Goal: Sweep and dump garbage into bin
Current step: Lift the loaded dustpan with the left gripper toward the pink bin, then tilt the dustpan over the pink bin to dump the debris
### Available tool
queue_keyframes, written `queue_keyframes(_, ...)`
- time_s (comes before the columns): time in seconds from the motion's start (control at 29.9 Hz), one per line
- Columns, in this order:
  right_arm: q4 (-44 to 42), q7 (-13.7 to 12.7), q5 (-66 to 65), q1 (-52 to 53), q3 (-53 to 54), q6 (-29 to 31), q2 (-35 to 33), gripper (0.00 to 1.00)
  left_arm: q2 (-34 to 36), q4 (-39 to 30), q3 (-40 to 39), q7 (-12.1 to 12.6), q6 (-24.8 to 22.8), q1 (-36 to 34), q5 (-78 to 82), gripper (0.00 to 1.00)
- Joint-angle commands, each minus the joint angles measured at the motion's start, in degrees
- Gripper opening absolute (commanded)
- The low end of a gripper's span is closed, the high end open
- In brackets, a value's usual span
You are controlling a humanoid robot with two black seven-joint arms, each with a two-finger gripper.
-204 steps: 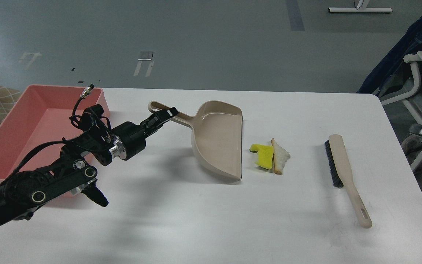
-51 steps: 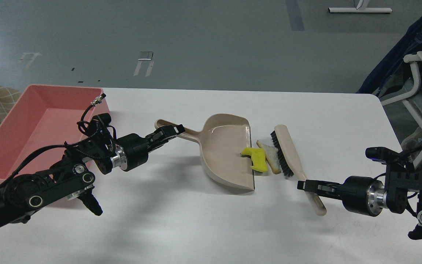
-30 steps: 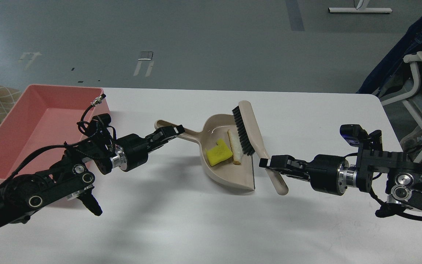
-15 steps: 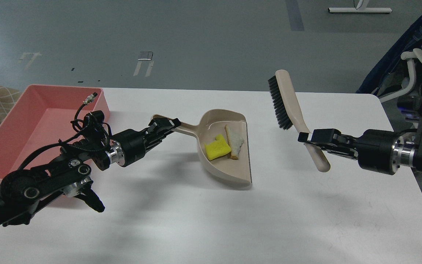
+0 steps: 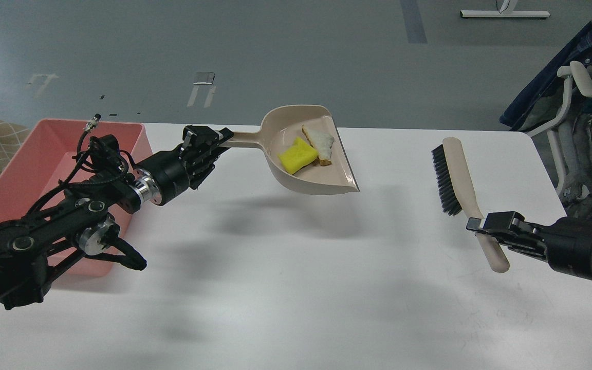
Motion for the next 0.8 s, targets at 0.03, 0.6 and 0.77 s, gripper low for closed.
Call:
queue_keyframes(0.03,-0.03,0.17,-0.08,-2.28,-0.04,-0.20,0.00,0.00,1.57,-0.01,-4.70,0.54,-1.84,0.00,-0.47,0.00)
queue_keyframes(0.6,0.15,0.17,-0.08,-2.72,-0.30,-1.00,0.62,0.00,21.77,-0.01,-11.21,-2.61,-12.82,4.30,-10.12,0.00)
queue_keyframes(0.77,0.15,0.17,-0.17,-2.81,-0.39,-1.00,0.70,0.00,26.88,0.08,-11.21,-4.99,-15.28,6.85,-12.77,0.00)
